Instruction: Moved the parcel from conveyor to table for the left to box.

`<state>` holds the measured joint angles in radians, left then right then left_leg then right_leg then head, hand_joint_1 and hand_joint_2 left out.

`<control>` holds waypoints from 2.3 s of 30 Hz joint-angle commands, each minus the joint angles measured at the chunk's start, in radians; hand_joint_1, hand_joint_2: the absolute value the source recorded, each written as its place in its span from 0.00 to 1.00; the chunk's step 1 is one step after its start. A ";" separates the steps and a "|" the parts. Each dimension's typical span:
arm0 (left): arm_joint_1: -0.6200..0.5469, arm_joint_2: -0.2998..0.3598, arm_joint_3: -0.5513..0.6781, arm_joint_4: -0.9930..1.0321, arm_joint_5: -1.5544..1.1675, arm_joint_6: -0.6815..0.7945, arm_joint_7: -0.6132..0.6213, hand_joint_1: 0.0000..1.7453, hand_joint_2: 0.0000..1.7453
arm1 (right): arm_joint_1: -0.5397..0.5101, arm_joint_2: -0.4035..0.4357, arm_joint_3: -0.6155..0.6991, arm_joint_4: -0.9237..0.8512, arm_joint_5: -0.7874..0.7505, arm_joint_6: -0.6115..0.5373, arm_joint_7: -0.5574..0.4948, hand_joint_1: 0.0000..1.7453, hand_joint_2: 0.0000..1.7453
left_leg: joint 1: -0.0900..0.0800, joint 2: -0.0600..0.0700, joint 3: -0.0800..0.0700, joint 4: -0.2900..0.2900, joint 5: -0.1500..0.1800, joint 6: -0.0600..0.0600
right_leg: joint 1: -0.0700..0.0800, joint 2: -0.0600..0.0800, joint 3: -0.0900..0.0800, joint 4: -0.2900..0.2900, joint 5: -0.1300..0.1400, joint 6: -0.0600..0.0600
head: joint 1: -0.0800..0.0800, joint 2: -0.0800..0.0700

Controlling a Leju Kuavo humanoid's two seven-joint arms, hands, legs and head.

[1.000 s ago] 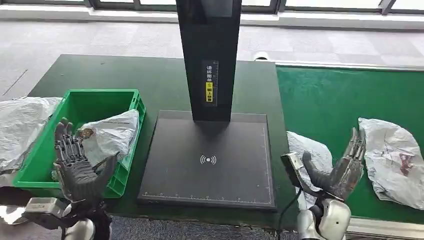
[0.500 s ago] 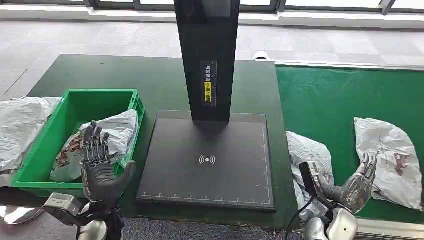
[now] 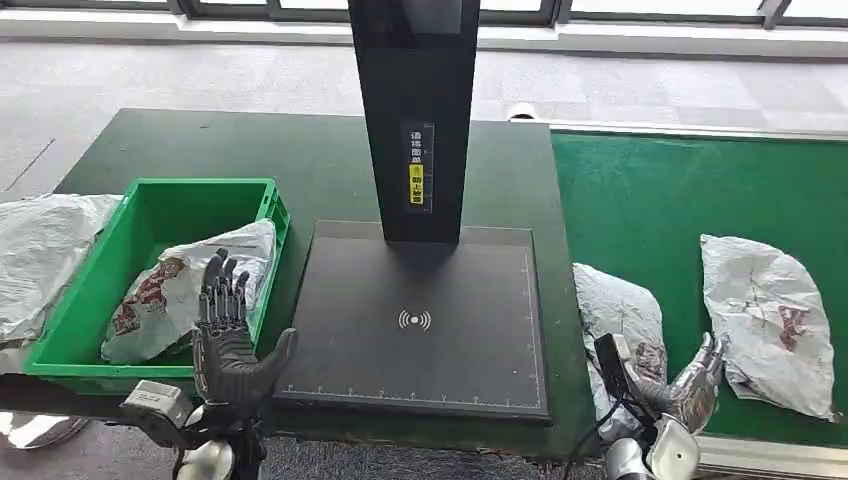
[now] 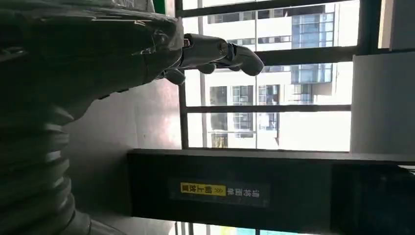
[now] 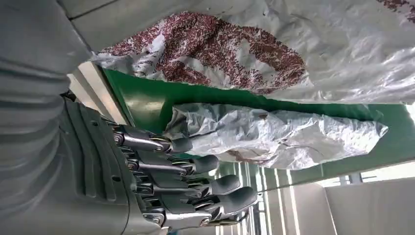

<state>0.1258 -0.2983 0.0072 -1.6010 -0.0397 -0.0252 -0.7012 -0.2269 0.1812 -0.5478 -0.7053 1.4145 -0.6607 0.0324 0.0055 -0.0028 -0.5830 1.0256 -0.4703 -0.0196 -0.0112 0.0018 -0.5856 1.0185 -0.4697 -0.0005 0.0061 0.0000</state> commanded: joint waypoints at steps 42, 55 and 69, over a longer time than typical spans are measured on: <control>0.023 -0.038 -0.027 0.048 0.001 0.007 0.003 0.00 1.00 | -0.043 -0.032 -0.051 0.117 -0.002 0.009 -0.001 0.00 1.00 | 0.000 0.000 0.001 -0.001 0.000 0.001 | 0.000 0.000 0.001 -0.001 0.000 0.000 | 0.000 0.000; 0.023 -0.038 -0.027 0.048 0.001 0.007 0.003 0.00 1.00 | -0.043 -0.032 -0.051 0.117 -0.002 0.009 -0.001 0.00 1.00 | 0.000 0.000 0.002 -0.002 0.001 0.001 | 0.000 -0.001 0.002 -0.003 0.001 0.000 | 0.000 0.000; 0.023 -0.038 -0.027 0.048 0.001 0.007 0.003 0.00 1.00 | -0.043 -0.032 -0.051 0.117 -0.002 0.009 -0.001 0.00 1.00 | 0.000 0.000 0.002 -0.003 0.001 0.001 | 0.000 0.000 0.002 -0.003 0.001 0.000 | 0.000 0.000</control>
<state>0.1257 -0.2979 0.0011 -1.5919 -0.0397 -0.0252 -0.7008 -0.2450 0.1644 -0.5486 -0.6397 1.4145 -0.6607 0.0324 0.0056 -0.0028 -0.5830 1.0256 -0.4703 -0.0196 -0.0111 0.0018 -0.5855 1.0186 -0.4697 -0.0005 0.0061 0.0000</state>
